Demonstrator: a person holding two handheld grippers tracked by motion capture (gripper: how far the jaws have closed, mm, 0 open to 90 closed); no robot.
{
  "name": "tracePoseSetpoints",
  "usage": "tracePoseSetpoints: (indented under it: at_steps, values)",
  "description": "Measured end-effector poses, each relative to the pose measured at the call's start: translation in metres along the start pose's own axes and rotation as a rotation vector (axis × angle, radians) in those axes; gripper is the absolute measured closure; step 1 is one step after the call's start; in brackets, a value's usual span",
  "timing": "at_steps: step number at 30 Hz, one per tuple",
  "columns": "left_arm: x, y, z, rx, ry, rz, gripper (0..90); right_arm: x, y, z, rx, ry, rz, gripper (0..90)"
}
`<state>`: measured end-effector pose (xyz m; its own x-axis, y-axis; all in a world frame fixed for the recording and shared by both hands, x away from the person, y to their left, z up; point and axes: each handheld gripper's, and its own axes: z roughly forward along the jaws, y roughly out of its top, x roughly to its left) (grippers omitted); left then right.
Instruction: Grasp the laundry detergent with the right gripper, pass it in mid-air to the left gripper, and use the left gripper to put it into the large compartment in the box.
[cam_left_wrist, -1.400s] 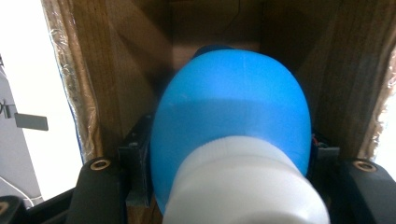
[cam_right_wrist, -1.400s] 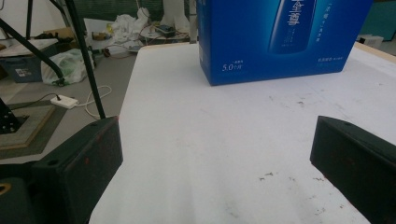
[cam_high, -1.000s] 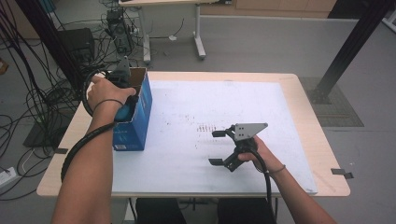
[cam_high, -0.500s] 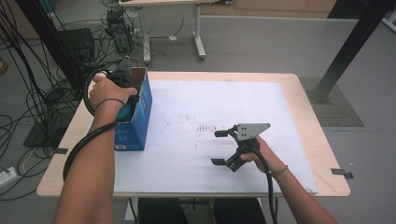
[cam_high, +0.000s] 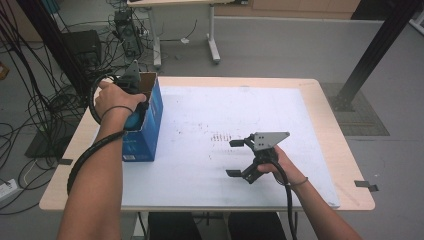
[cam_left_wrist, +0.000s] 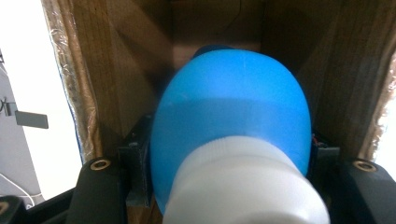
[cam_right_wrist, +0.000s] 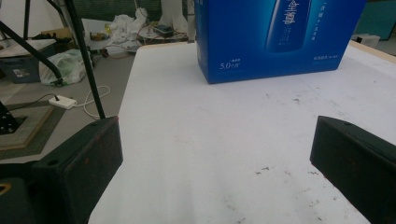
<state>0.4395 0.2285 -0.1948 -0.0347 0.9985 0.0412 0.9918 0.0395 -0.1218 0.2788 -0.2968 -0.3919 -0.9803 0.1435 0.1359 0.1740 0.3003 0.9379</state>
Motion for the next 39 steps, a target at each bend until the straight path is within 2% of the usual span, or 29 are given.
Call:
tracePoseSetpoints:
  at_steps: [29,39]
  values:
    - [0.0010,0.0026,0.0003,0.007,-0.004,-0.008,37.2,-0.0006,-0.0008,0.0003,0.000,-0.002,0.000,2.3]
    - [0.0050,0.0039,0.0003,0.015,-0.013,-0.002,37.0,-0.0014,-0.0015,0.0015,0.000,0.001,0.001,2.3]
